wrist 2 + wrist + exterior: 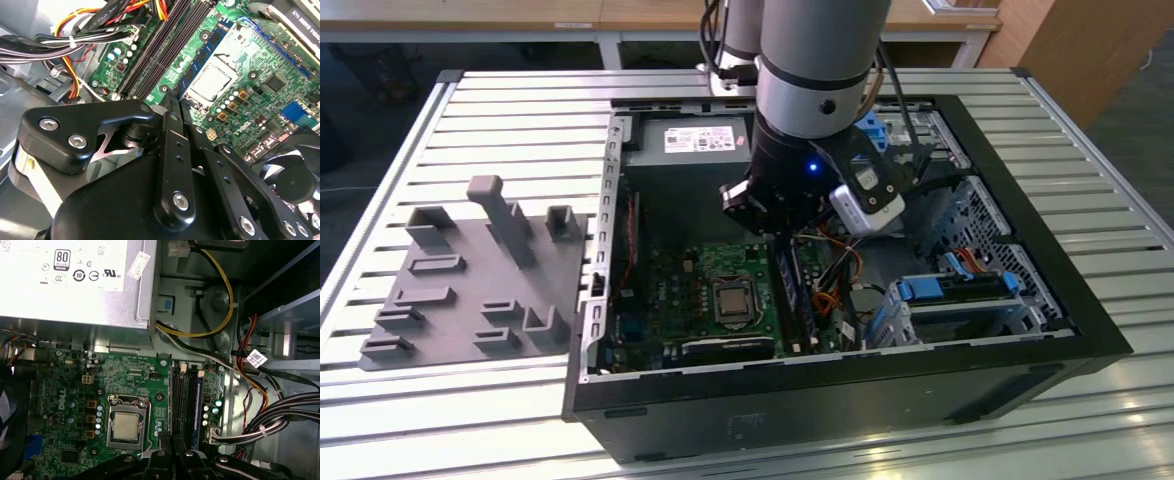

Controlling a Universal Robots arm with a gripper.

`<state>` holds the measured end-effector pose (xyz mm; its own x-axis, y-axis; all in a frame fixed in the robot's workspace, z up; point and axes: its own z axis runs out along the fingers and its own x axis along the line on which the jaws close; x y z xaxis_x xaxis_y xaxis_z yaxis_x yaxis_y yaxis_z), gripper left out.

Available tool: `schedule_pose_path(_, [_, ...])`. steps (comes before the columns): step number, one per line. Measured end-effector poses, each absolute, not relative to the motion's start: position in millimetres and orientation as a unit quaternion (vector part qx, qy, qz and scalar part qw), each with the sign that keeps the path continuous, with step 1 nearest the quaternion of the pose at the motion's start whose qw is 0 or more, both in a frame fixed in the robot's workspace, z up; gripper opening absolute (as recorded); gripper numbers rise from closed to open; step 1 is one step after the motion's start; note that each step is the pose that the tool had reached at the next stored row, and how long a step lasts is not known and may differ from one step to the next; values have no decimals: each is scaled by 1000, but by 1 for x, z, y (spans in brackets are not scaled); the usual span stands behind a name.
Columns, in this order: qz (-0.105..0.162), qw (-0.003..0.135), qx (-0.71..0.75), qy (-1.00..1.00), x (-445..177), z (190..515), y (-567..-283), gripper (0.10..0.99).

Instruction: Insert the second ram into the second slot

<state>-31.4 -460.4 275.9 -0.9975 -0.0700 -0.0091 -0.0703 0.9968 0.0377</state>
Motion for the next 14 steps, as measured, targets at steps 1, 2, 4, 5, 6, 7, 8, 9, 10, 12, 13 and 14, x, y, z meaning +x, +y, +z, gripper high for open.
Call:
schedule_pose_path(1, [19, 4, -35, 999, -31, 276, -461, 133])
schedule_pose_path(2, [19, 4, -35, 999, -31, 276, -461, 133])
schedule_pose_path(4, [19, 4, -35, 999, -31, 275, -461, 133])
schedule_pose_path(5, [19, 4, -35, 999, -31, 275, -461, 133])
schedule_pose_path(6, [19, 4, -35, 999, -31, 275, -461, 133])
schedule_pose_path(7, [19, 4, -35, 999, -31, 275, -461, 133])
schedule_pose_path(8, [19, 4, -35, 999, -31, 275, -462, 133])
schedule_pose_path(9, [19, 4, -35, 999, -31, 275, -462, 133])
schedule_pose_path(10, [19, 4, -35, 999, -31, 274, -462, 133])
schedule_pose_path(12, [19, 4, -35, 999, -31, 274, -462, 133])
schedule_pose_path(13, [19, 4, -35, 999, -31, 274, -462, 133])
schedule_pose_path(14, [19, 4, -35, 999, -31, 274, -462, 133])
